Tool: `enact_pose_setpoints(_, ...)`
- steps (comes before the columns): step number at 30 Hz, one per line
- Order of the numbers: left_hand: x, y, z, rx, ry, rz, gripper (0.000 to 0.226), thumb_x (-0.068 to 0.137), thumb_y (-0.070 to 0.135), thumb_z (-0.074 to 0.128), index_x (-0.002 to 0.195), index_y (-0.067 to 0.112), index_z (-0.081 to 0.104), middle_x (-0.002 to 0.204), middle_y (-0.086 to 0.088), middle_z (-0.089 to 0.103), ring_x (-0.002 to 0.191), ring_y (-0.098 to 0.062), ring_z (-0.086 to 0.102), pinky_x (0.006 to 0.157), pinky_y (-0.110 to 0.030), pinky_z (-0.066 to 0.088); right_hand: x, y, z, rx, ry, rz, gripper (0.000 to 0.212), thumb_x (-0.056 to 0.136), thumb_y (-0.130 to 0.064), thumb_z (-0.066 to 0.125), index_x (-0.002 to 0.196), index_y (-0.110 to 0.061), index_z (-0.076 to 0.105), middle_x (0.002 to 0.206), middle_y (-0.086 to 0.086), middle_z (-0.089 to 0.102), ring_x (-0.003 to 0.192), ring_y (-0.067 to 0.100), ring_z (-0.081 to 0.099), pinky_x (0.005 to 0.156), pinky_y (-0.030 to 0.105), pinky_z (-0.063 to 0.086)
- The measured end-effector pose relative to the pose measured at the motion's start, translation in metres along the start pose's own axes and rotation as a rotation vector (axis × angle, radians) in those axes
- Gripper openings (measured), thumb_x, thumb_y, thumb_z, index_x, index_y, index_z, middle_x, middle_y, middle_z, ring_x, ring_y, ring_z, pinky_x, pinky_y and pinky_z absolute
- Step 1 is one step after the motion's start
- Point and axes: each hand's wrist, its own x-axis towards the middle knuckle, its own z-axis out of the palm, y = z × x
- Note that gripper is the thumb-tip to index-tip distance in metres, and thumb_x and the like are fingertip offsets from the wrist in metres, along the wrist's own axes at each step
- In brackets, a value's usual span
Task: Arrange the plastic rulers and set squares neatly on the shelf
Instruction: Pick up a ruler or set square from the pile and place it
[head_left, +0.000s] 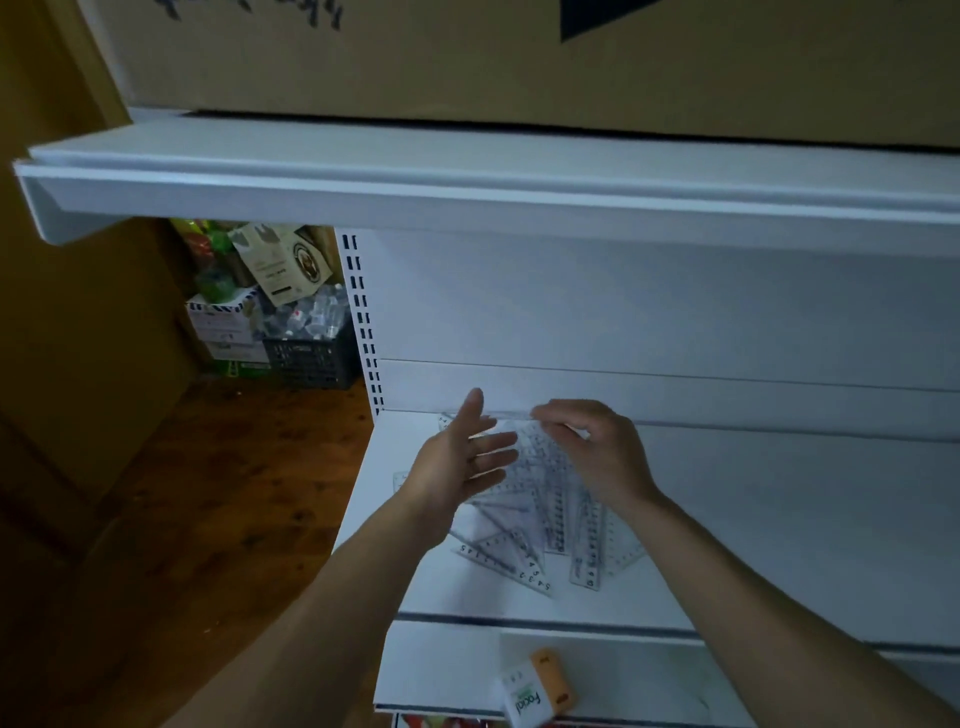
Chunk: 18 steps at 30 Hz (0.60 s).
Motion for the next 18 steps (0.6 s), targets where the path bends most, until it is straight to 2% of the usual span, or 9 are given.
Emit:
enact_pose_setpoints(3, -0.004, -0.003, 0.002, -0.084, -0.025, 0.002, 0.032, 0.095, 0.032, 0.056, 0.12, 0.013, 0.057, 0.106, -0.003, 0.073, 0.097, -0.015, 0.07, 0.083, -0.026, 0.053, -0.013, 0.003, -0.001, -0.121, 0.052, -0.213, 0.019, 0.087, -0.01, 0.067, 0.099, -0.022, 0.075, 0.106, -0.019, 0.063, 0.108, 0.0, 0.053, 0.093, 0.015, 0.041)
enact_pose_setpoints(5, -0.006, -0.008, 0.004, -0.067, -0.009, 0.035, 0.028, 0.094, 0.015, 0.057, 0.121, 0.01, 0.058, 0.102, -0.004, 0.074, 0.095, -0.015, 0.07, 0.079, -0.022, 0.054, -0.023, 0.006, -0.004, -0.176, 0.053, -0.267, 0.022, 0.085, -0.009, 0.068, 0.103, -0.02, 0.074, 0.115, -0.015, 0.06, 0.115, 0.005, 0.051, 0.098, 0.022, 0.04)
enact_pose_setpoints(8, -0.011, -0.016, 0.004, -0.058, 0.014, 0.083, 0.026, 0.092, 0.009, 0.061, 0.118, 0.012, 0.061, 0.099, -0.006, 0.074, 0.094, -0.017, 0.071, 0.082, -0.024, 0.055, -0.039, 0.003, -0.014, -0.146, -0.009, -0.093, 0.036, 0.087, -0.016, 0.068, 0.121, -0.025, 0.063, 0.132, -0.018, 0.048, 0.127, -0.001, 0.039, 0.106, 0.013, 0.029)
enact_pose_setpoints(10, -0.014, -0.022, 0.004, -0.05, 0.027, 0.111, 0.025, 0.09, 0.01, 0.062, 0.116, 0.013, 0.062, 0.098, -0.006, 0.075, 0.093, -0.018, 0.071, 0.084, -0.025, 0.055, -0.049, 0.0, -0.021, -0.023, 0.01, 0.07, 0.044, 0.087, -0.023, 0.067, 0.129, -0.031, 0.055, 0.134, -0.02, 0.048, 0.123, -0.006, 0.042, 0.103, 0.011, 0.03)
enact_pose_setpoints(12, -0.017, -0.027, 0.005, -0.008, 0.025, 0.148, 0.024, 0.091, 0.009, 0.06, 0.115, 0.013, 0.063, 0.098, -0.006, 0.075, 0.093, -0.019, 0.071, 0.083, -0.025, 0.056, -0.054, -0.004, -0.028, 0.149, 0.05, 0.264, 0.043, 0.087, -0.028, 0.067, 0.128, -0.032, 0.054, 0.123, -0.018, 0.058, 0.109, -0.005, 0.054, 0.094, 0.015, 0.041)
enact_pose_setpoints(14, -0.019, -0.03, 0.008, 0.043, -0.002, 0.181, 0.023, 0.093, 0.008, 0.058, 0.115, 0.012, 0.063, 0.098, -0.006, 0.074, 0.093, -0.02, 0.071, 0.083, -0.026, 0.057, -0.058, -0.007, -0.033, 0.329, 0.052, 0.428, 0.029, 0.088, -0.029, 0.066, 0.116, -0.026, 0.062, 0.103, -0.01, 0.069, 0.09, 0.003, 0.065, 0.081, 0.022, 0.05)
enact_pose_setpoints(16, -0.021, -0.032, 0.014, 0.086, -0.028, 0.198, 0.022, 0.092, 0.008, 0.059, 0.114, 0.013, 0.064, 0.098, -0.005, 0.074, 0.093, -0.02, 0.07, 0.085, -0.028, 0.056, -0.063, -0.009, -0.04, 0.407, 0.052, 0.474, 0.01, 0.089, -0.022, 0.065, 0.099, -0.02, 0.068, 0.086, -0.004, 0.073, 0.075, 0.009, 0.066, 0.068, 0.022, 0.05)
enact_pose_setpoints(18, -0.023, -0.033, 0.024, 0.129, -0.04, 0.201, 0.02, 0.09, 0.01, 0.063, 0.109, 0.014, 0.066, 0.097, -0.004, 0.074, 0.092, -0.019, 0.071, 0.085, -0.03, 0.056, -0.069, -0.007, -0.049, 0.427, 0.079, 0.461, 0.004, 0.088, -0.015, 0.065, 0.09, -0.015, 0.069, 0.078, -0.002, 0.073, 0.067, 0.008, 0.064, 0.06, 0.02, 0.047)
